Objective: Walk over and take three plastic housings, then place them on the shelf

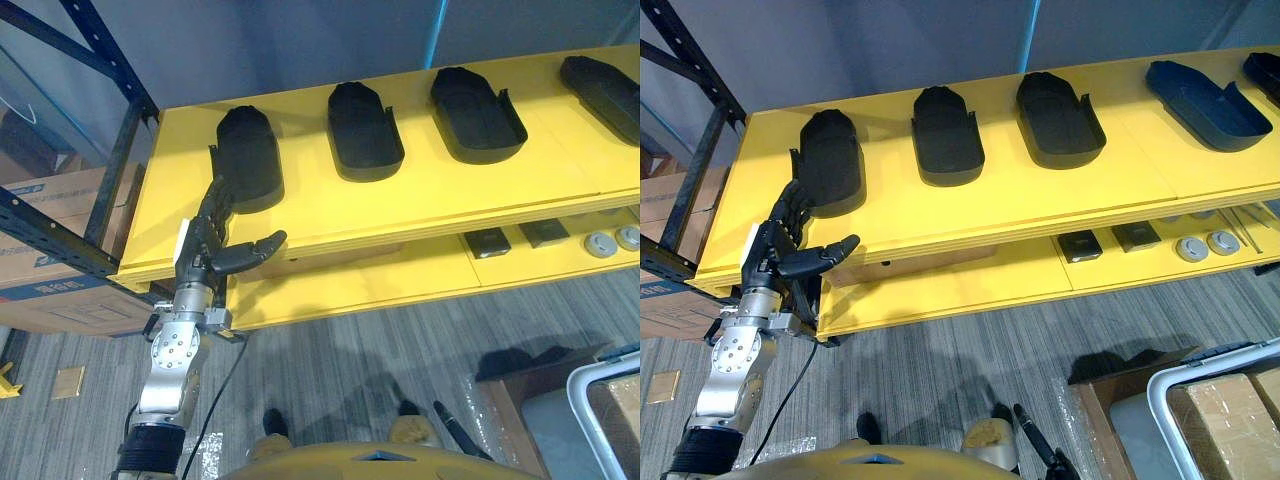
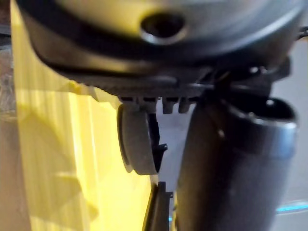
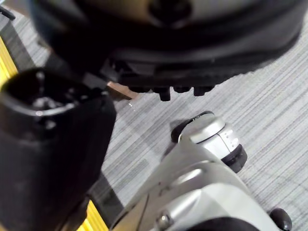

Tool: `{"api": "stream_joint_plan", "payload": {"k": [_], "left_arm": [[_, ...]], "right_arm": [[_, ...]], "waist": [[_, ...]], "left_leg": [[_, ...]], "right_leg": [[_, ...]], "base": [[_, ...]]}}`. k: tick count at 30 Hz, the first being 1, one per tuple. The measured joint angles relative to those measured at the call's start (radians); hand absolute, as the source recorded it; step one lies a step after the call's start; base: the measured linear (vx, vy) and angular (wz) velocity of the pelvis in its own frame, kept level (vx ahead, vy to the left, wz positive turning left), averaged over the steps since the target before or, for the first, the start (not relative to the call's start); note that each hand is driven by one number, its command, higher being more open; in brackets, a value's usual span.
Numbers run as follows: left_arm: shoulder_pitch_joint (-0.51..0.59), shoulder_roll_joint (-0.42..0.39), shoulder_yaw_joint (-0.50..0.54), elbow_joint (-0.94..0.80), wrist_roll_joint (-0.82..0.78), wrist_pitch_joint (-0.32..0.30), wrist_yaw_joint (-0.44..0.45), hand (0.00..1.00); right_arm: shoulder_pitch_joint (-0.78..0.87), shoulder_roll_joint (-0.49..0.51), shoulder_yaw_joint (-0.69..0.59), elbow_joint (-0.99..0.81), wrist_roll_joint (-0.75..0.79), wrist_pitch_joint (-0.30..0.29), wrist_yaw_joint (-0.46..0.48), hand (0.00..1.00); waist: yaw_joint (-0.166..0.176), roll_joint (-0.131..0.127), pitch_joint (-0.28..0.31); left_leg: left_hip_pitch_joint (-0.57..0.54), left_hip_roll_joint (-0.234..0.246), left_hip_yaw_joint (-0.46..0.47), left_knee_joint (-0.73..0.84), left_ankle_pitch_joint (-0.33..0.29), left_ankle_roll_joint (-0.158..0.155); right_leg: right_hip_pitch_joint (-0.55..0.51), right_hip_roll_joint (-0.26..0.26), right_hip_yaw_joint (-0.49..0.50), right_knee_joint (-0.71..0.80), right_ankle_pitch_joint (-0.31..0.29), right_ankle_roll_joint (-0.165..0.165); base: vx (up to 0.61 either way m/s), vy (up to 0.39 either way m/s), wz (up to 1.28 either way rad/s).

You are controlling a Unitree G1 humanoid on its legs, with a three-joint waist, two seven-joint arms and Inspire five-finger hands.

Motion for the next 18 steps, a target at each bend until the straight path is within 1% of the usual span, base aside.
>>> {"api": "stream_joint_plan", "payload": {"k": [6, 10, 18], "left_arm": [[-0.014, 0.0, -0.001, 0.0, 0.0, 0.019, 0.017, 1.0], [-0.036, 0.0, 0.0, 0.005, 0.0, 0.019, 0.054, 1.0], [-0.038, 0.0, 0.0, 0.01, 0.0, 0.019, 0.11, 1.0]], "right_arm": [[0.001, 0.0, 0.0, -0.004, 0.0, 0.0, 0.0, 1.0], [0.0, -0.001, 0.001, -0.031, 0.0, 0.0, 0.001, 1.0], [0.009, -0.001, 0.001, -0.035, -0.001, 0.002, 0.001, 1.0]], "waist": [[-0.005, 0.011, 0.009], [-0.005, 0.016, 0.036], [-0.007, 0.017, 0.037]], "left_leg": [[0.003, 0.0, 0.003, 0.0, 0.0, 0.0], [0.002, 0.002, 0.004, 0.025, -0.01, 0.006], [0.0, 0.004, 0.009, 0.028, -0.014, 0.009]], "right_leg": [[-0.008, -0.001, 0.004, 0.017, -0.001, -0.002], [-0.008, -0.004, 0.005, 0.032, -0.005, -0.007], [-0.015, -0.003, 0.008, 0.032, -0.004, -0.006]], "base": [[-0.01, 0.001, -0.01], [-0.06, 0.002, -0.04], [-0.03, 0.001, -0.03]]}}
